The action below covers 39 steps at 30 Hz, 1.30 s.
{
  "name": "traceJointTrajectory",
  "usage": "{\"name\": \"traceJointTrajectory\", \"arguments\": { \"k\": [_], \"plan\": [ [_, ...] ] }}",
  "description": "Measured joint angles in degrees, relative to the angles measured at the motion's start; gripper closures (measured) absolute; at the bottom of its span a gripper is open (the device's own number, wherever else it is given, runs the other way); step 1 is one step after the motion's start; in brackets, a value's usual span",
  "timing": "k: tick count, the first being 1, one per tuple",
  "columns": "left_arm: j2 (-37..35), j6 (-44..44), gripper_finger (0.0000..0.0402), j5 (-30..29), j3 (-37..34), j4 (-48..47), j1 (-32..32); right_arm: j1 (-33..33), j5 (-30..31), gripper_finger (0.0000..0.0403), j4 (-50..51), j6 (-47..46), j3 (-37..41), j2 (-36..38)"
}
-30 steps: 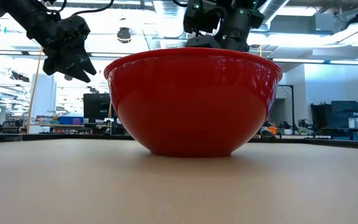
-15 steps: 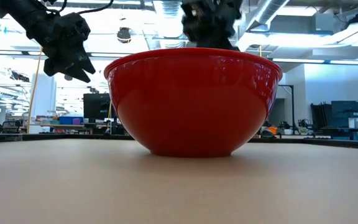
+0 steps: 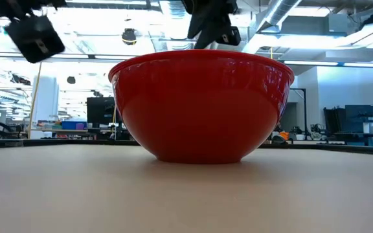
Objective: Nest bowls inside each other by size order
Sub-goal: Stack the pink bowl on top of the blue bowl
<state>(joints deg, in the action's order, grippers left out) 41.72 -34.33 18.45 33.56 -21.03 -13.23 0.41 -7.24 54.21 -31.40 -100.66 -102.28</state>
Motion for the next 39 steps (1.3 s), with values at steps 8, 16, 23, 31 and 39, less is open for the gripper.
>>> {"name": "traceJointTrajectory", "arguments": {
  "k": [8,16,23,31,39],
  "plan": [
    [8.8,2.2,0.0207,-9.2,0.0,1.1,-14.3,2.5,1.4,0.0267,-4.3,0.0,0.0,0.0],
    [20.9,0.6,0.0207,-12.5,0.0,3.2,-17.3,4.2,1.5,0.0267,-6.1,0.5,0.0,0.0],
    [30.5,-2.5,0.0207,-11.7,0.0,11.0,-18.4,4.8,1.4,0.0267,-4.7,2.0,0.0,0.0],
    [38.0,-7.2,0.0207,-11.3,0.0,17.0,-19.5,4.9,1.4,0.0267,-0.4,3.7,0.0,0.0],
    [40.8,-9.9,0.0276,-12.6,0.1,18.2,-21.3,4.9,1.3,0.0267,-0.1,6.5,0.0,0.0]
  ]
}}
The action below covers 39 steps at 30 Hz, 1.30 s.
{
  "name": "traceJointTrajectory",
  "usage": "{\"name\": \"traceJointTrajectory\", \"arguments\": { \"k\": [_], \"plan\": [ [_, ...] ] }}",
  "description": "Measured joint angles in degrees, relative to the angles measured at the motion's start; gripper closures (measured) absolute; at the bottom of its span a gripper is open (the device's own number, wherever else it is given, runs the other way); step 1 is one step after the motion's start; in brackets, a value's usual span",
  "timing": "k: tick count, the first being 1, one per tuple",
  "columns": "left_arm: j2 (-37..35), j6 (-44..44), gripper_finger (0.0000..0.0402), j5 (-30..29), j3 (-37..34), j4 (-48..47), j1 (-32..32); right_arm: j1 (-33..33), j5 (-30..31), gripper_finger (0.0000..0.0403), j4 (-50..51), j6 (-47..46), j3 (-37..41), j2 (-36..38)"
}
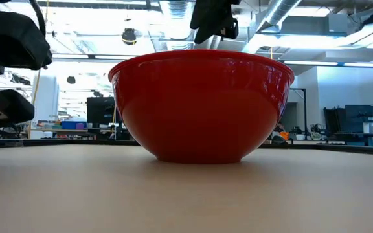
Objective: Nest bowls inside each other by size order
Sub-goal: Stack the pink bowl on top of the blue bowl
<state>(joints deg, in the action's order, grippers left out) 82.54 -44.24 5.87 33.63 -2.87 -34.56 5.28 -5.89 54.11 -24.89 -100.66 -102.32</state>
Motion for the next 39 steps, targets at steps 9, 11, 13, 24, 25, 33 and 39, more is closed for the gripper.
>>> {"name": "traceJointTrajectory", "arguments": {
  "k": [9,11,13,24,25,33,39],
  "plan": [
    [-0.5,1.3,0.0395,1.8,2.1,-1.8,-0.3,-1.2,0.0,0.0267,0.6,1.4,0.0,0.0],
    [-2.0,2.6,0.0397,3.3,3.2,-4.7,0.0,-1.4,0.0,0.0267,1.4,1.4,0.0,0.0],
    [-4.5,4.2,0.0398,3.9,4.6,-9.1,0.4,-1.6,0.0,0.0267,2.5,1.4,0.0,0.0],
    [-24.2,19.3,0.04,-15.9,13.0,-20.1,11.7,-0.6,-0.1,0.0267,15.1,1.4,0.0,0.4],
    [-24.3,20.3,0.04,-16.6,13.4,-18.5,13.8,-0.5,-0.2,0.0267,15.2,1.4,0.2,0.8],
    [-17.4,20.0,0.0401,-29.7,19.8,-19.9,26.6,-0.7,8.5,0.0267,4.6,-8.2,1.9,8.0],
    [-13.4,20.6,0.0401,-34.4,24.8,-19.0,31.3,-2.2,16.9,0.0267,-6.6,-12.3,1.8,11.1]
  ]
}}
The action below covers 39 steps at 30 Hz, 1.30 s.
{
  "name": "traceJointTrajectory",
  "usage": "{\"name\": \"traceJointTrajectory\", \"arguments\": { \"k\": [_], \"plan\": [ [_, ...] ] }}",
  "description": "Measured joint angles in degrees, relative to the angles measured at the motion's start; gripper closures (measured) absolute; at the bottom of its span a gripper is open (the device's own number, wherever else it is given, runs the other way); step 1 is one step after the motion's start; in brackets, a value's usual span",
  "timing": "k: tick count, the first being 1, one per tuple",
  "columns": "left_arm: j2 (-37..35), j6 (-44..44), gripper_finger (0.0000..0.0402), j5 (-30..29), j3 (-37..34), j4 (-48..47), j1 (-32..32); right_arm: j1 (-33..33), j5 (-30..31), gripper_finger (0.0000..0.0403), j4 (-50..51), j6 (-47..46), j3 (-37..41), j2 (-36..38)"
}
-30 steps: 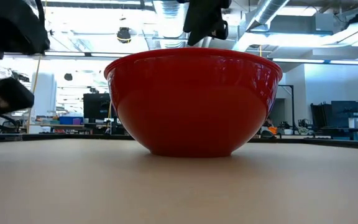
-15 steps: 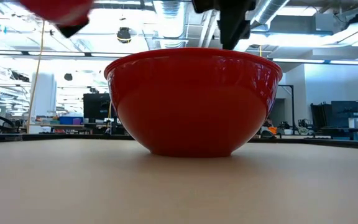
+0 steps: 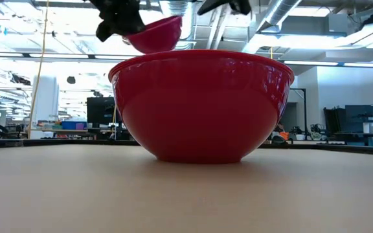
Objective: Nest bowls inside each other by size order
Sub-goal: Stack the pink bowl on top of the blue bowl
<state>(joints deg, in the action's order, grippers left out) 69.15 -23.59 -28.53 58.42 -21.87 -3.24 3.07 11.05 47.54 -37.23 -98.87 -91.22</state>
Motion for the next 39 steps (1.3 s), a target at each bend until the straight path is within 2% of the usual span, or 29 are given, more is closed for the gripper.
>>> {"name": "traceJointTrajectory", "arguments": {
  "k": [9,14,17,21,23,25,30,34,39],
  "plan": [
    [5.5,-0.2,0.0401,-0.2,5.6,-0.5,2.7,-3.3,0.8,0.0267,-3.2,-0.5,0.1,-3.9],
    [6.0,-0.2,0.0401,-0.4,6.3,-0.2,2.7,-4.3,1.3,0.0272,-3.2,-1.4,0.0,-4.8],
    [6.0,-0.5,0.0401,-1.6,6.3,-0.4,2.7,-4.3,1.3,0.0295,-3.0,-1.4,0.0,-5.4],
    [5.9,-0.4,0.0397,-2.0,6.3,0.0,2.7,-4.7,1.7,0.0351,-3.3,-0.3,0.0,-5.7],
    [5.9,-0.7,0.0386,-1.3,6.3,0.5,2.7,-4.7,1.7,0.0381,-2.9,0.2,0.0,-5.7],
    [5.9,-0.7,0.0369,-0.3,6.3,0.8,2.7,-4.8,2.3,0.0394,-2.4,1.4,0.1,-5.8],
    [5.6,-0.7,0.0304,5.6,6.4,1.4,2.8,-6.0,1.8,0.0399,1.9,3.2,0.1,-5.8],
    [3.1,-0.3,0.0252,9.5,6.4,0.9,2.9,-7.5,-1.6,0.04,7.3,4.9,0.2,-5.8],
    [-3.5,8.0,0.0224,14.8,6.4,-1.3,2.9,-8.0,-5.4,0.0401,9.9,5.8,0.9,-5.7]
  ]
}}
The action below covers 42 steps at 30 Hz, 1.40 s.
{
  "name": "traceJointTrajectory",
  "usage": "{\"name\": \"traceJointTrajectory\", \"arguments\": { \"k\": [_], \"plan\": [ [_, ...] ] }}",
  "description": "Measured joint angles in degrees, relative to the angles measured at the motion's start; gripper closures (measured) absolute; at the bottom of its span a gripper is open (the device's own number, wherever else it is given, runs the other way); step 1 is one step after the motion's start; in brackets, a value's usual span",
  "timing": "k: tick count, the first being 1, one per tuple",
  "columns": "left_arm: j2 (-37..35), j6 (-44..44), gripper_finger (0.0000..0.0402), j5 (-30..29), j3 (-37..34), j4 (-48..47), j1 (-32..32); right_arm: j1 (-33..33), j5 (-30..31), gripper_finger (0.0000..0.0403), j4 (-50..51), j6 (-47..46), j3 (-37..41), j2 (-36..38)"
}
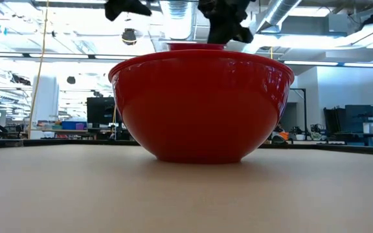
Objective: Nest bowls inside each other by size order
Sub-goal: Stack the pink bowl on top of the blue bowl
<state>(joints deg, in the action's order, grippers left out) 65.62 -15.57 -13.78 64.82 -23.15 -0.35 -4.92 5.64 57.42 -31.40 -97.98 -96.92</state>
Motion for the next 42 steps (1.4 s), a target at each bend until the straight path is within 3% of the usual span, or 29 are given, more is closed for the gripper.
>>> {"name": "traceJointTrajectory", "arguments": {
  "k": [4,7,13,18,35,42],
  "plan": [
    [-6.8,5.1,0.0221,0.5,-3.3,-0.9,-1.4,1.2,-4.6,0.0401,-3.1,-0.4,5.2,-0.1],
    [-13.1,5.4,0.0223,-0.1,-10.0,4.9,-2.1,2.6,-6.3,0.0402,-8.0,-3.0,10.3,-0.1],
    [-24.3,-1.5,0.0228,-0.1,-27.7,23.8,-2.3,4.5,-7.4,0.0402,-16.3,-8.7,17.9,-0.1],
    [-28.4,-9.1,0.0228,0.0,-36.7,31.5,-2.3,4.9,-7.4,0.0402,-16.5,-11.6,20.6,-0.1],
    [-28.9,-9.4,0.0229,1.0,-38.1,34.2,-2.3,5.6,-7.3,0.0401,-21.8,-16.0,22.8,-4.7],
    [-28.9,-9.6,0.0229,1.4,-38.1,34.1,-2.3,5.7,-7.1,0.0361,-21.8,-17.6,22.8,-4.7]
  ]
}}
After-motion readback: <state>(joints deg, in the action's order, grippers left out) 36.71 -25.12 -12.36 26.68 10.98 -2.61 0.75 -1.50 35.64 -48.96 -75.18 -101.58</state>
